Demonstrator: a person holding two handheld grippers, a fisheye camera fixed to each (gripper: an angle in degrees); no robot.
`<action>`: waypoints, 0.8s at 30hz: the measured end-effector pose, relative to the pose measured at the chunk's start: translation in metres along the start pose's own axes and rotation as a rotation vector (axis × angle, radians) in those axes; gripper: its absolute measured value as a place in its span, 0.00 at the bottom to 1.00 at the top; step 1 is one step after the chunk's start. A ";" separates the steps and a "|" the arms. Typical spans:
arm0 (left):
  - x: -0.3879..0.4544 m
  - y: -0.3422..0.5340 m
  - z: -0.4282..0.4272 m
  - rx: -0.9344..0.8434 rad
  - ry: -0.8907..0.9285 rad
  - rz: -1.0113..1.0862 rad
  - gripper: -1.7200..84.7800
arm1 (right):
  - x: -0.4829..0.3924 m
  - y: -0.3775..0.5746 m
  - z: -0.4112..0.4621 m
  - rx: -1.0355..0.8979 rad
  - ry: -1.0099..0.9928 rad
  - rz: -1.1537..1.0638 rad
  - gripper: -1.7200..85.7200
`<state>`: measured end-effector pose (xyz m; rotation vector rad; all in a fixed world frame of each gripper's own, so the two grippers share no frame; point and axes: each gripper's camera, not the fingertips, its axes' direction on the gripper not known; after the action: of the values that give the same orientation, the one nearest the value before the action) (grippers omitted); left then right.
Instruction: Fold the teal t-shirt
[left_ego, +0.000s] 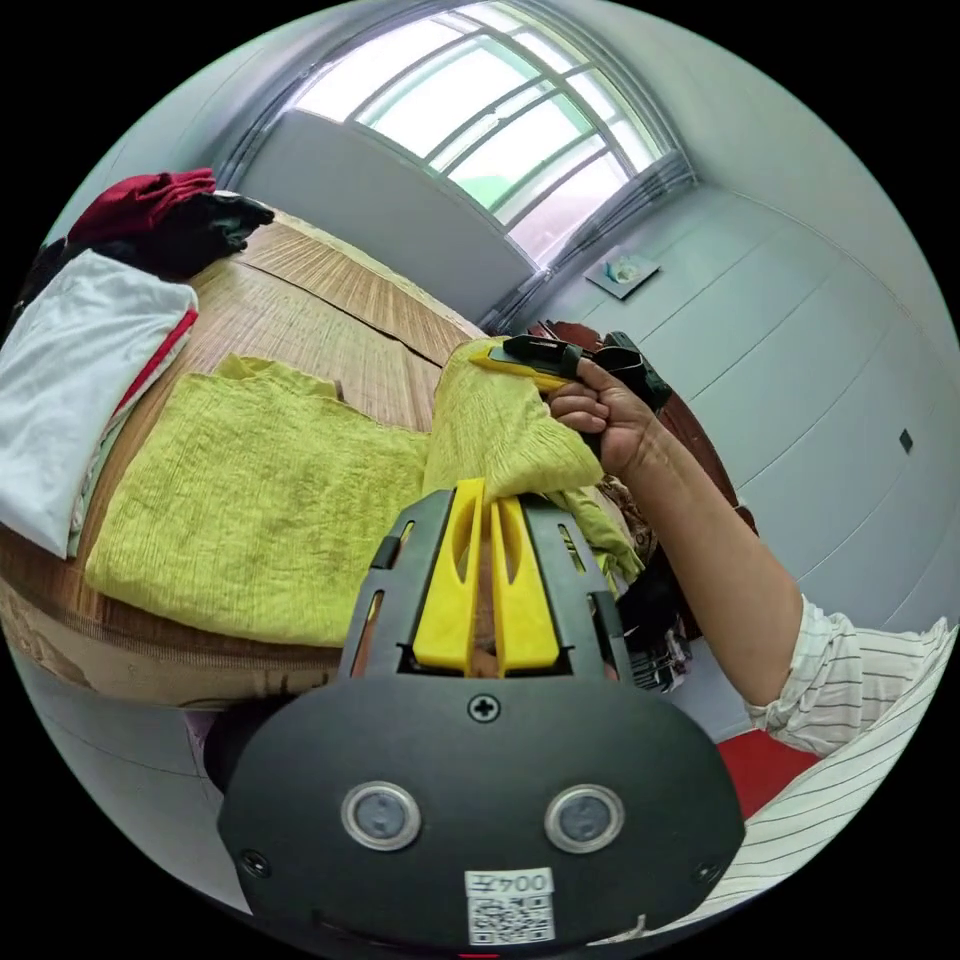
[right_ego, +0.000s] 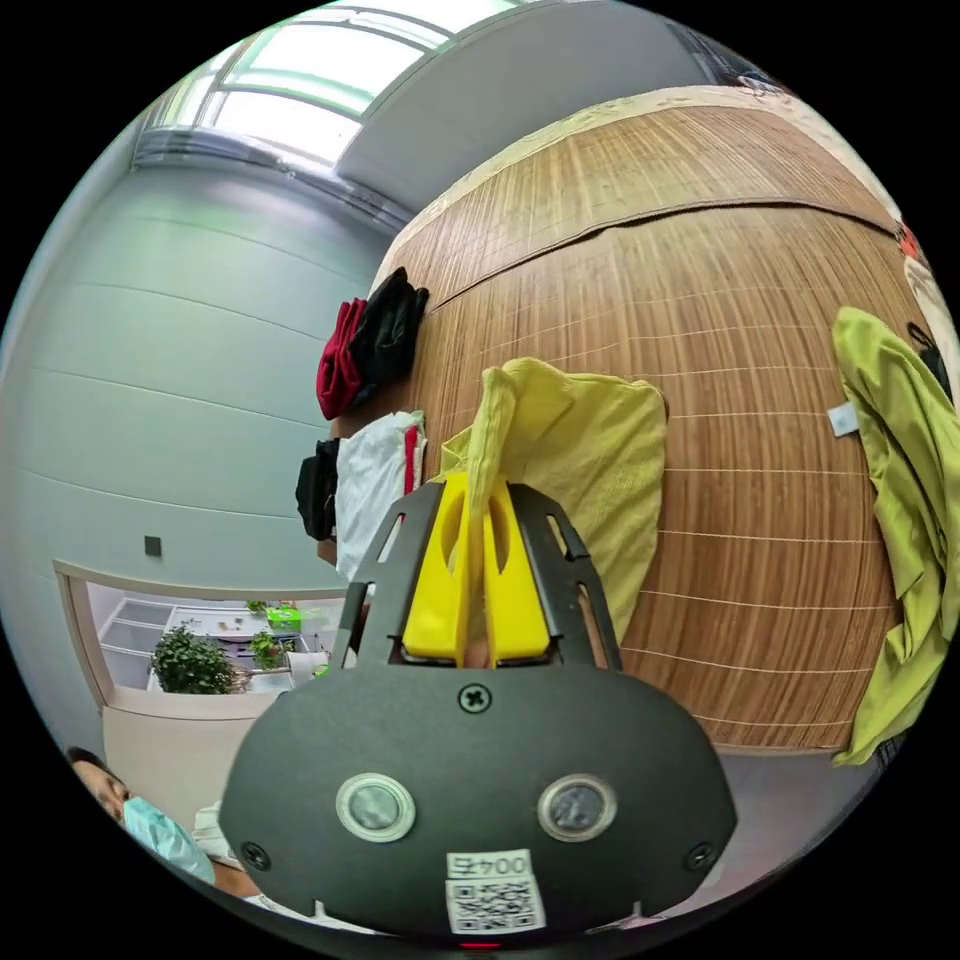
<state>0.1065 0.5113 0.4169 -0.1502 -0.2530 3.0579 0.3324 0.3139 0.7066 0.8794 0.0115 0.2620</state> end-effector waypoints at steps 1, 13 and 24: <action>-0.011 0.003 -0.003 0.008 0.004 -0.010 0.02 | -0.022 -0.003 0.018 -0.010 0.022 -0.015 0.01; -0.256 0.100 0.006 0.091 0.305 -0.431 0.02 | -0.171 -0.017 0.237 -0.142 0.348 -0.153 0.02; -0.367 0.186 0.045 0.128 0.483 -0.703 0.05 | -0.214 0.004 0.346 -0.204 0.528 -0.339 0.10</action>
<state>0.4554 0.2927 0.4631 -0.6266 -0.0541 2.2484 0.1654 0.0041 0.9101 0.5736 0.6098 0.1674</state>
